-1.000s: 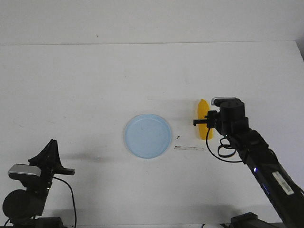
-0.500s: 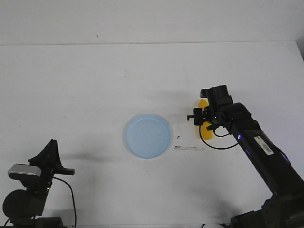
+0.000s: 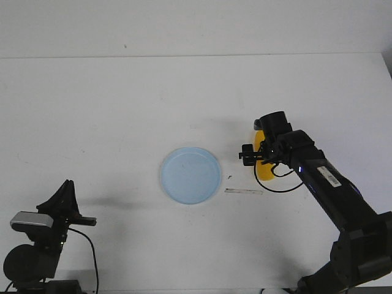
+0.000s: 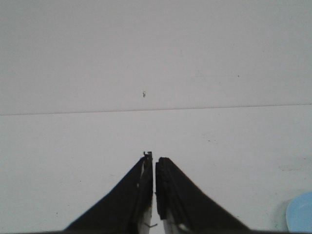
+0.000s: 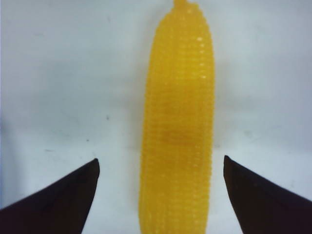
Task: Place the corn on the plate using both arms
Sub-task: 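Lower the right gripper and close it around the corn cob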
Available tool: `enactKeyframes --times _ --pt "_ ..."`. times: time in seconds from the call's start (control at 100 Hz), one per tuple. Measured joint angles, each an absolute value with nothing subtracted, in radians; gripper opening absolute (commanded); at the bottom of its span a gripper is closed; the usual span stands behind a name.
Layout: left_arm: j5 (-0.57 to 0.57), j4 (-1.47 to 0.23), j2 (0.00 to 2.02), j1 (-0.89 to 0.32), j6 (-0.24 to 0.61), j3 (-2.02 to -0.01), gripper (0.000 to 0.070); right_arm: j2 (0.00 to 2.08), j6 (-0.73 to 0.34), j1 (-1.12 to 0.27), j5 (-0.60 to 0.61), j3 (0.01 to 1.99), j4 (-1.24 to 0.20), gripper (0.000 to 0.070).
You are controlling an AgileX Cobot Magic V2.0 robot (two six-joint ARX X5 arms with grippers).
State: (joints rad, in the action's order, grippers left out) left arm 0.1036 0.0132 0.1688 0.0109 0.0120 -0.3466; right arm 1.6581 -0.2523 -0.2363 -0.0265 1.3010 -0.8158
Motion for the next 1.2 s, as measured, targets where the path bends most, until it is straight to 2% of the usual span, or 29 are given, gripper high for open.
enactKeyframes --times 0.32,0.45,0.71,0.85,1.2 --pt "0.104 0.013 0.169 0.011 0.012 -0.347 0.0001 1.718 -0.252 -0.226 -0.027 1.301 -0.791 0.0562" --pt "0.104 0.013 0.169 0.011 0.012 -0.347 0.0001 1.718 -0.253 -0.211 -0.027 1.301 -0.771 0.0448" --pt "0.104 0.013 0.169 0.011 0.012 -0.347 0.0001 1.722 -0.252 -0.202 -0.025 1.301 -0.766 0.0409" --pt "0.104 0.013 0.169 0.011 0.012 -0.347 0.0001 1.747 -0.253 -0.203 -0.025 1.301 -0.770 0.0309" --pt "0.104 0.013 0.169 0.011 0.012 -0.347 0.0001 1.749 -0.253 -0.204 -0.026 1.301 -0.772 0.0310"
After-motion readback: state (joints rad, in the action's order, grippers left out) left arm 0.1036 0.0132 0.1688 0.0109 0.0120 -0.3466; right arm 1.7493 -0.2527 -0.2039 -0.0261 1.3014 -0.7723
